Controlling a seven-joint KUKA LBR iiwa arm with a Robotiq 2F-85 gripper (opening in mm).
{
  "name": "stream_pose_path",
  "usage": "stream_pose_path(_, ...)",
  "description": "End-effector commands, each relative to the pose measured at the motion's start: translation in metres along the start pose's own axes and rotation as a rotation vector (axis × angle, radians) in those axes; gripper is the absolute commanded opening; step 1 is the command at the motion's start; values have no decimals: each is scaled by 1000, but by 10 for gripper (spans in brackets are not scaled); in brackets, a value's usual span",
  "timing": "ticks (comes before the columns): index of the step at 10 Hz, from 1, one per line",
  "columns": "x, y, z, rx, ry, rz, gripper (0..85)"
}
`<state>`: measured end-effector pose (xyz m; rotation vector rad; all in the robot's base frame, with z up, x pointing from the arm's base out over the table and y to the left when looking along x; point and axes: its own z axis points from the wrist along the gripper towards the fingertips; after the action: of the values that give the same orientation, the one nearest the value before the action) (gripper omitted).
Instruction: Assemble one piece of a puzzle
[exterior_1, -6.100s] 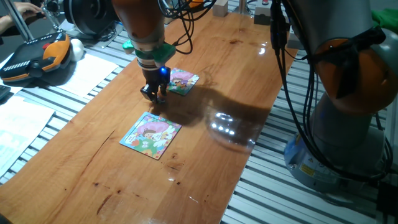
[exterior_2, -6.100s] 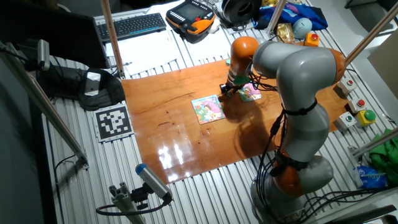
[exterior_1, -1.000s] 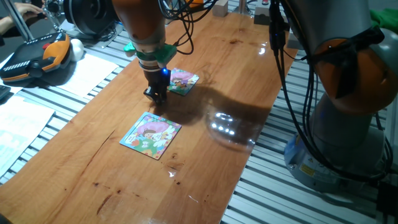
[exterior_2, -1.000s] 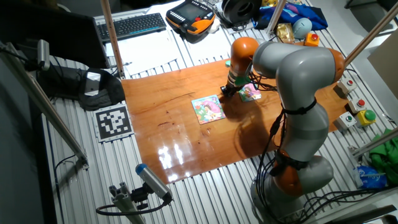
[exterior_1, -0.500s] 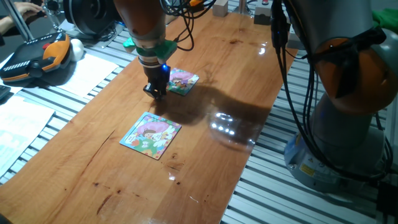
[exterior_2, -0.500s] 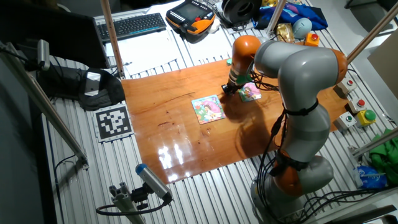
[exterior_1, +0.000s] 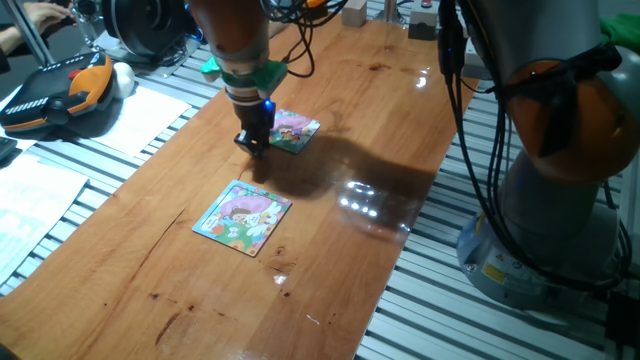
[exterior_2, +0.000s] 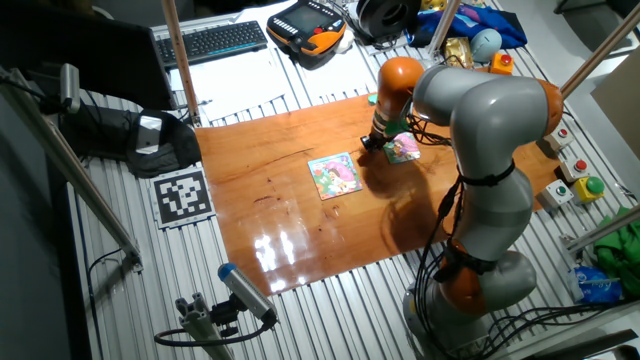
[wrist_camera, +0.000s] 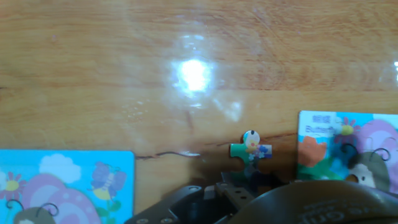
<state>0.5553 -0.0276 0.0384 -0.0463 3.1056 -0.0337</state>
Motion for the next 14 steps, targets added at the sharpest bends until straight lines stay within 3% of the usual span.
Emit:
stream_pose_path(1, 1, -4, -2, -3, 1, 0, 0)
stream_pose_path(5, 6, -21, -9, 14, 0, 2, 0)
stream_pose_path(9, 6, -44, -13, 12, 6, 13, 0)
stream_pose_path(14, 14, -60, -7, 11, 3, 24, 0)
